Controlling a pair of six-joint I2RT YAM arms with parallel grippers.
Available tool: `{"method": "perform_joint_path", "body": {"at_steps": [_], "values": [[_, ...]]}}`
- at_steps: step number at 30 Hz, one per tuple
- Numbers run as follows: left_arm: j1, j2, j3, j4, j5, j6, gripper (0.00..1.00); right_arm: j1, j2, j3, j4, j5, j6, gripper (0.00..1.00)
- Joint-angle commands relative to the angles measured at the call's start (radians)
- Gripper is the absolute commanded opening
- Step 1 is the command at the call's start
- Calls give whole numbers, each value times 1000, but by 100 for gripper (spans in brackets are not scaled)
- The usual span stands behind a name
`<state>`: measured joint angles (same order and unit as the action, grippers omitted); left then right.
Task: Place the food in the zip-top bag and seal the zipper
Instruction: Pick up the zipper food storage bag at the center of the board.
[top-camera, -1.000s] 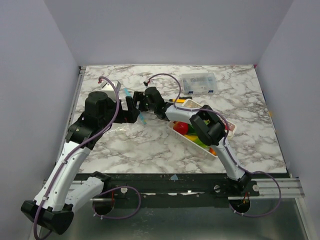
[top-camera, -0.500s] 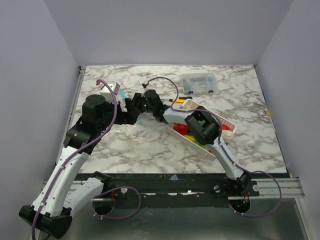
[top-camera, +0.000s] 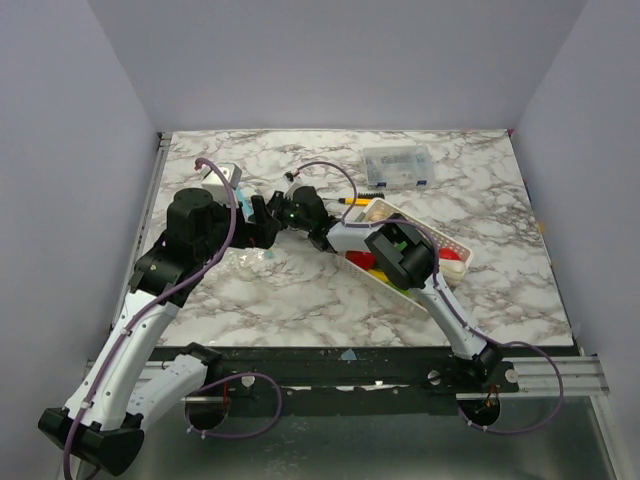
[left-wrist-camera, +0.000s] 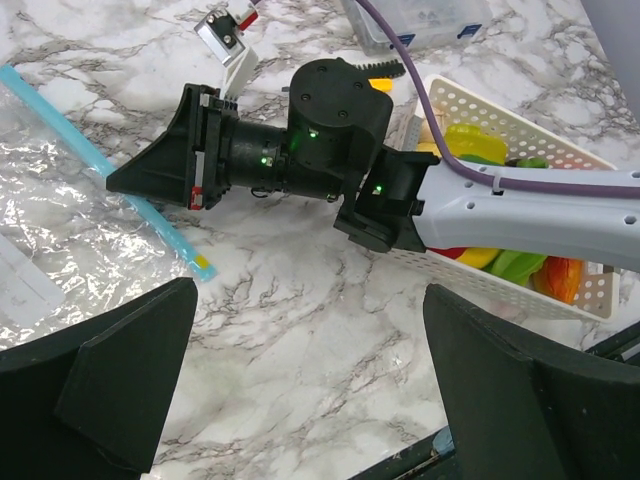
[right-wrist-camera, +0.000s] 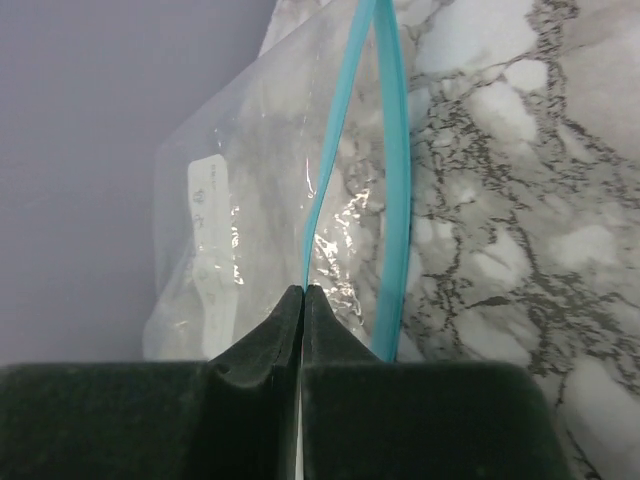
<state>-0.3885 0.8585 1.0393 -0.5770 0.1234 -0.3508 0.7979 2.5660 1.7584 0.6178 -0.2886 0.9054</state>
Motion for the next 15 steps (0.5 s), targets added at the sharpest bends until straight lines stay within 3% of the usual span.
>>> {"method": "perform_joint_path", "body": {"at_steps": [1,7,15], "values": [[-6,11,2,5,-32,-5,99,12,0,-29,73,-78,33,1],[-4,3,14,-37,-255,-83,99,12,-194,-224,89,-56,-20,1],[-4,16,2,-14,-277,-104,97,45,-473,-556,155,10,-60,1]]}}
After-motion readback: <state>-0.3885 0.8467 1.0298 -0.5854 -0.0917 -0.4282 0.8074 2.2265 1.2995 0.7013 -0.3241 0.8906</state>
